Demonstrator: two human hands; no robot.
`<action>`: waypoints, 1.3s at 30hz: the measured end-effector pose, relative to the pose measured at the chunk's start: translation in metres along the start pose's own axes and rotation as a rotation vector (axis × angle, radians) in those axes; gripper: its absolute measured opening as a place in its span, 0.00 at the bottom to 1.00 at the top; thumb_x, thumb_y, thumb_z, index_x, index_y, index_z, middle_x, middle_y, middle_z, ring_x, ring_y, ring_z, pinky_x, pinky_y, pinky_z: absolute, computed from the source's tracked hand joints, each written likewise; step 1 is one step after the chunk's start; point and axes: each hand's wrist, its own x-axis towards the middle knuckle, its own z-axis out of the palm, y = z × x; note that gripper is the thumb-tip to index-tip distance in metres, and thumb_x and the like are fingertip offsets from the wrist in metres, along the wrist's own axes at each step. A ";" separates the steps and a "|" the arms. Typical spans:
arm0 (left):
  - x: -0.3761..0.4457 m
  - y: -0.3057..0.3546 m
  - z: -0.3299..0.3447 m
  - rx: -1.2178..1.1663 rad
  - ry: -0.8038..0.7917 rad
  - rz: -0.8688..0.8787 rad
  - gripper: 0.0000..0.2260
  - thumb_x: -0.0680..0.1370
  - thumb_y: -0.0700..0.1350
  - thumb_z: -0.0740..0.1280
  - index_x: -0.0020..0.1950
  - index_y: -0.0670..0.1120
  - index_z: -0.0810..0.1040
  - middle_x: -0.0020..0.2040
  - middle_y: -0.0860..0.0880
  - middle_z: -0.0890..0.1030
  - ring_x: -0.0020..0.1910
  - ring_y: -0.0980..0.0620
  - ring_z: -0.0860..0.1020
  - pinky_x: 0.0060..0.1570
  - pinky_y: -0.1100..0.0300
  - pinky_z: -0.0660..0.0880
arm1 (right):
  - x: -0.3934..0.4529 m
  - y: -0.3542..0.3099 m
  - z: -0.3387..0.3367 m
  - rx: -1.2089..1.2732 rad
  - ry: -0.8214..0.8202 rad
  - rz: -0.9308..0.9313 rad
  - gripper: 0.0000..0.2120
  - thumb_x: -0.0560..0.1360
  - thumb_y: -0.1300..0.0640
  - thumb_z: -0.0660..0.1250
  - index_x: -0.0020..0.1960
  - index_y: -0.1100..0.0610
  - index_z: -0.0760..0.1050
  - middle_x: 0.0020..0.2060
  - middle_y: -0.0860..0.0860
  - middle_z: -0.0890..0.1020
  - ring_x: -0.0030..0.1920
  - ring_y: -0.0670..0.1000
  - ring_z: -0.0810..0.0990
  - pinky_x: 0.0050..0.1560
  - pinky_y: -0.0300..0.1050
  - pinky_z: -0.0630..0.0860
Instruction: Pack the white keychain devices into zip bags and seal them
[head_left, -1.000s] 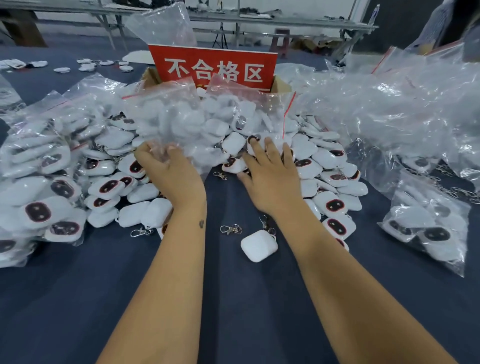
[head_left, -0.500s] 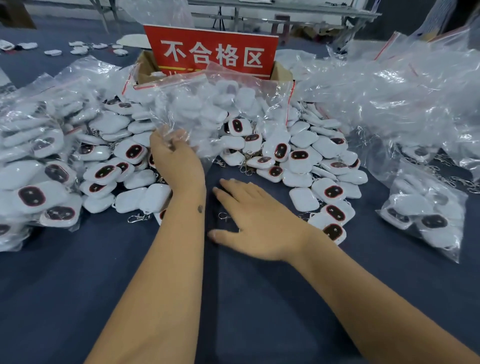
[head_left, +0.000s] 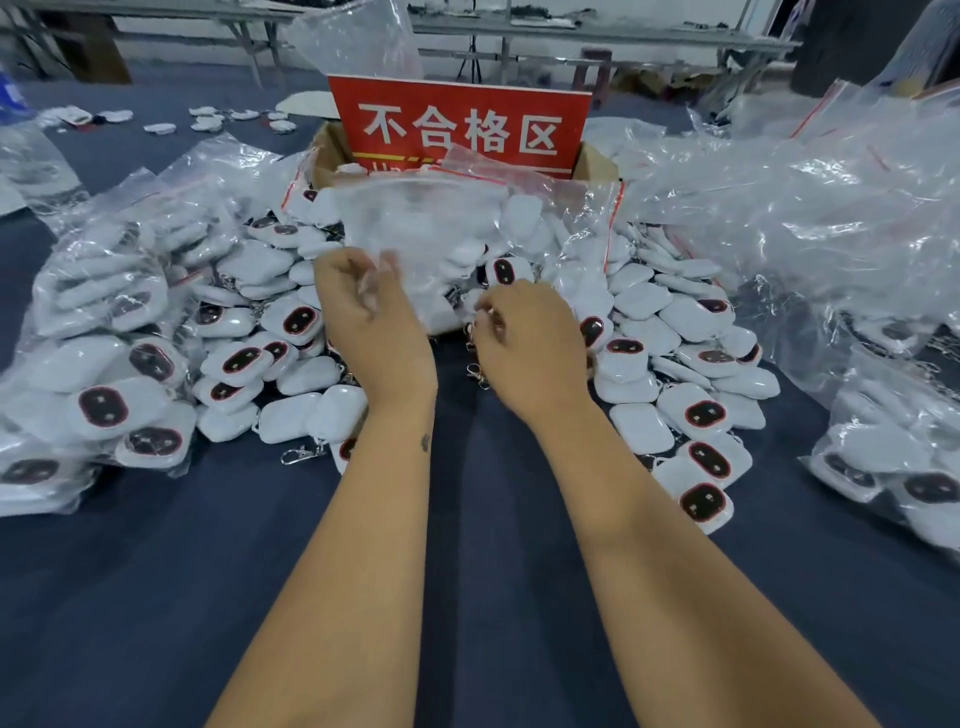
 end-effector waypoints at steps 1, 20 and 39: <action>-0.002 0.000 0.001 0.034 -0.038 0.099 0.12 0.78 0.33 0.60 0.44 0.51 0.69 0.45 0.54 0.75 0.48 0.64 0.76 0.58 0.61 0.74 | -0.003 0.002 -0.005 0.184 0.071 0.067 0.09 0.78 0.55 0.61 0.43 0.55 0.77 0.38 0.47 0.74 0.44 0.50 0.74 0.43 0.43 0.65; -0.019 0.009 -0.001 0.703 0.036 0.569 0.41 0.59 0.26 0.53 0.68 0.58 0.65 0.70 0.40 0.66 0.70 0.43 0.65 0.69 0.48 0.53 | 0.010 0.004 -0.030 1.541 0.178 0.674 0.12 0.77 0.71 0.59 0.42 0.59 0.77 0.34 0.52 0.81 0.33 0.50 0.82 0.37 0.44 0.79; -0.008 -0.009 -0.001 0.563 -0.408 0.313 0.15 0.70 0.29 0.55 0.40 0.46 0.75 0.48 0.48 0.72 0.46 0.54 0.70 0.44 0.75 0.64 | 0.007 0.003 -0.023 0.818 0.097 0.574 0.09 0.77 0.60 0.68 0.38 0.53 0.76 0.32 0.52 0.81 0.31 0.50 0.79 0.42 0.52 0.80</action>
